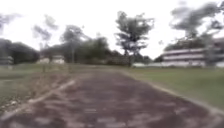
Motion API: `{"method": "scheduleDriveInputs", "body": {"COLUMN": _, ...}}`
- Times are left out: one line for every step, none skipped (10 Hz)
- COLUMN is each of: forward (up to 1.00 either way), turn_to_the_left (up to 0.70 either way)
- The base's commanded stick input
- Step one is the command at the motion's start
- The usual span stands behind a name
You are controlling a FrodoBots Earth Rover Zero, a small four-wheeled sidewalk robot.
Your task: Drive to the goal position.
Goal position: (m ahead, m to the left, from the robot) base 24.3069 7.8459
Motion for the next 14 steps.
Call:
{"method": "scheduleDriveInputs", "body": {"forward": 0.7, "turn_to_the_left": 0.0}}
{"method": "scheduleDriveInputs", "body": {"forward": 0.7, "turn_to_the_left": 0.0}}
{"method": "scheduleDriveInputs", "body": {"forward": 0.7, "turn_to_the_left": 0.0}}
{"method": "scheduleDriveInputs", "body": {"forward": 0.7, "turn_to_the_left": 0.0}}
{"method": "scheduleDriveInputs", "body": {"forward": 0.7, "turn_to_the_left": 0.0}}
{"method": "scheduleDriveInputs", "body": {"forward": 0.7, "turn_to_the_left": 0.0}}
{"method": "scheduleDriveInputs", "body": {"forward": 0.7, "turn_to_the_left": 0.0}}
{"method": "scheduleDriveInputs", "body": {"forward": 0.7, "turn_to_the_left": 0.0}}
{"method": "scheduleDriveInputs", "body": {"forward": 0.7, "turn_to_the_left": 0.0}}
{"method": "scheduleDriveInputs", "body": {"forward": 0.7, "turn_to_the_left": 0.0}}
{"method": "scheduleDriveInputs", "body": {"forward": 0.7, "turn_to_the_left": 0.0}}
{"method": "scheduleDriveInputs", "body": {"forward": 0.7, "turn_to_the_left": 0.0}}
{"method": "scheduleDriveInputs", "body": {"forward": 0.7, "turn_to_the_left": 0.0}}
{"method": "scheduleDriveInputs", "body": {"forward": 0.7, "turn_to_the_left": 0.0}}
